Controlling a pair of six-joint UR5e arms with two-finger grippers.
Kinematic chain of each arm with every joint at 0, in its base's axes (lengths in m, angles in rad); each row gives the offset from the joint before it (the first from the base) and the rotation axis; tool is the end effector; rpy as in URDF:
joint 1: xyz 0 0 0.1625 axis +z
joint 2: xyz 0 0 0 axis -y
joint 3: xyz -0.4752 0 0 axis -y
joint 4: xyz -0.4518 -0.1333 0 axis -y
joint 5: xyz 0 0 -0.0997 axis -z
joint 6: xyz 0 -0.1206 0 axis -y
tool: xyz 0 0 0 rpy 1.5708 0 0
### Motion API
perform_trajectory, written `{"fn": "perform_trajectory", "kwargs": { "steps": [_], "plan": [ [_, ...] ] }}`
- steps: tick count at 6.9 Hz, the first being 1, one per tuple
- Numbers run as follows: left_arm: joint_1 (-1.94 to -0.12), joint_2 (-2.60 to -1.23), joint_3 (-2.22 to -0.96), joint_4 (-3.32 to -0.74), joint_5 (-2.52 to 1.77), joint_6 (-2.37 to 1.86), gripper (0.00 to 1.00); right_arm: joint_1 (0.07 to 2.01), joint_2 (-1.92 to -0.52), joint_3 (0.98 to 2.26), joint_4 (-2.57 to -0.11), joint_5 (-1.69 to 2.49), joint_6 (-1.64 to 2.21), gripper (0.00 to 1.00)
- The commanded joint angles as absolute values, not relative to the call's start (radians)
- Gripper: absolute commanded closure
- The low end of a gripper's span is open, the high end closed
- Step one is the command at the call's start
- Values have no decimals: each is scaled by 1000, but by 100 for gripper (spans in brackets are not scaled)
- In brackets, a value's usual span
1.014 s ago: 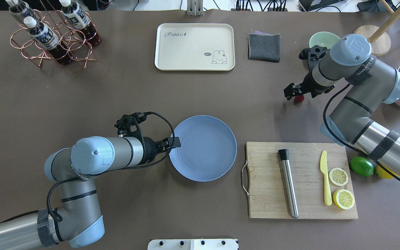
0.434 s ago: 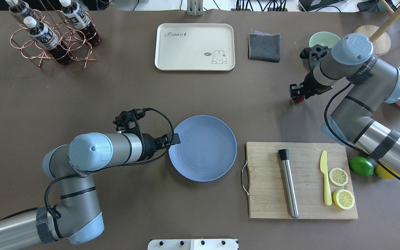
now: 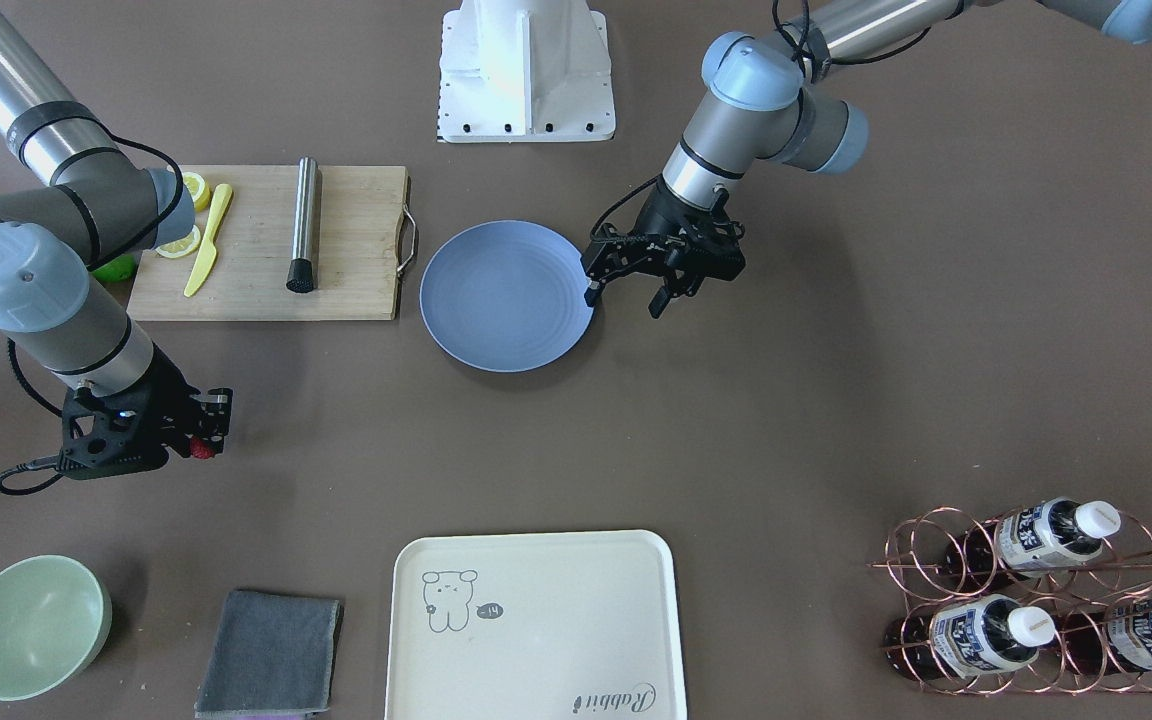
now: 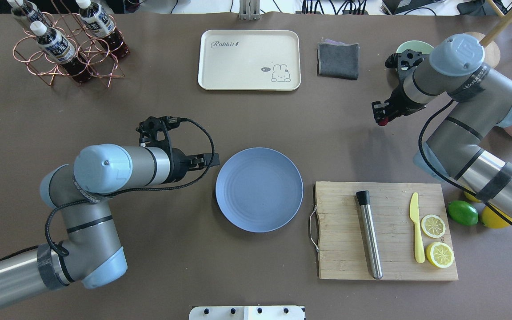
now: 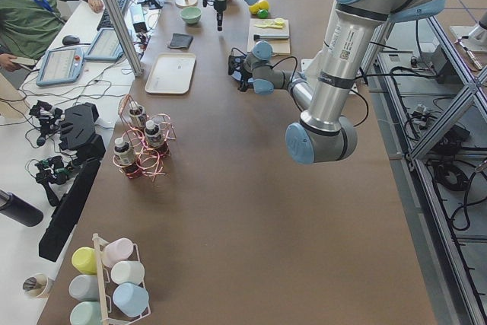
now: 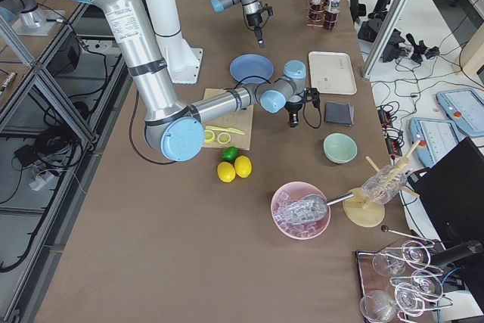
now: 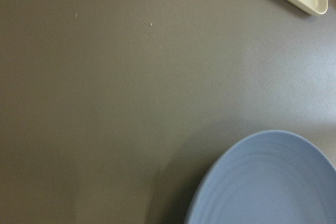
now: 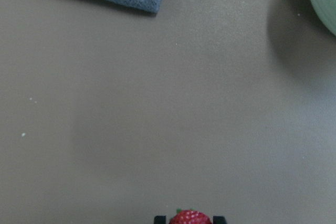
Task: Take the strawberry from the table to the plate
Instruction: 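Lift the strawberry with the right gripper while the left arm withdraws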
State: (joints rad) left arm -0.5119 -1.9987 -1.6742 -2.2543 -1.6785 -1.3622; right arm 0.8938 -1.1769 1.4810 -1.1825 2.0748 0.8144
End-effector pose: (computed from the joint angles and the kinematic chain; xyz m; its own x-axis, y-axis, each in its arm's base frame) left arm 0.5808 -0.4644 0.3143 0.3799 0.0227 -0.9247 0.3276 0.9316 0.1575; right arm -0.4161 -0.6375 0.4837 0.6866 -0.1050 0.7194 -0.0250 0.9855 0.1678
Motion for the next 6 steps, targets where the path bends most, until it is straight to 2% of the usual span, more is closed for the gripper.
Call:
{"fn": "perform_trajectory", "kwargs": {
  "steps": [1,3,5,6],
  "plan": [
    [-657,-1932,-1693,-2203,-1759,-1167,2,916,-1174,1547,-1231,2118,824,100],
    [-786,-1724,-1829,-2241,-1767,-654,2,901,-1169,1653,-1334,2109,827,100],
    [-1034,-1643,-1816,-2291,-1999,-620,2,824,-1137,1745,-1425,2053,944,100],
    [-1095,-1606,-1798,-2340,-2052,-606,2,760,-1082,1788,-1513,1977,975,100]
  ]
}}
